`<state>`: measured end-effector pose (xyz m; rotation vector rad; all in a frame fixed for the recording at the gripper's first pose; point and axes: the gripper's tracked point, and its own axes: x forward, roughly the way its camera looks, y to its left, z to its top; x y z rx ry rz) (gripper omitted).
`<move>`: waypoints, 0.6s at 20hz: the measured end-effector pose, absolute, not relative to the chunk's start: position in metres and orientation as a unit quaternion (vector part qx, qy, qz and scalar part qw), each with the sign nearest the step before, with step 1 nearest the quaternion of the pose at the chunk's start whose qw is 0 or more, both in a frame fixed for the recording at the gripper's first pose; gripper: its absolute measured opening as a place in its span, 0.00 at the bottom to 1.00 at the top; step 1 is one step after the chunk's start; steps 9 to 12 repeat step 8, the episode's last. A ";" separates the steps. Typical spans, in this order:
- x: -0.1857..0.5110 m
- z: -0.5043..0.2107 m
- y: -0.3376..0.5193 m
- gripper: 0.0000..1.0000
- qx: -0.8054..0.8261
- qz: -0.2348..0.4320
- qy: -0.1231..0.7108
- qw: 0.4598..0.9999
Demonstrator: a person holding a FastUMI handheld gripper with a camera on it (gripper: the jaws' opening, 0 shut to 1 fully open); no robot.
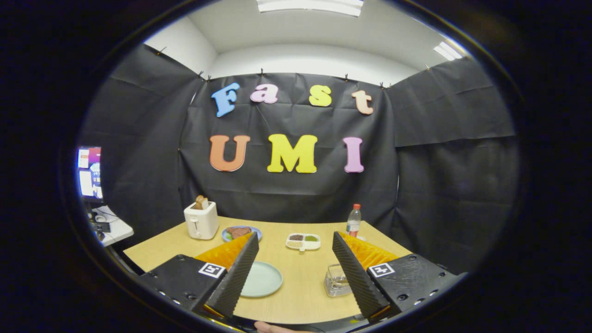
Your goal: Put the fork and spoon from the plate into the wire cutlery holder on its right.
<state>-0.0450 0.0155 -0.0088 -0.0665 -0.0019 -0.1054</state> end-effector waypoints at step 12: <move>-0.042 -0.014 0.012 0.96 -0.027 -0.051 0.003 0.998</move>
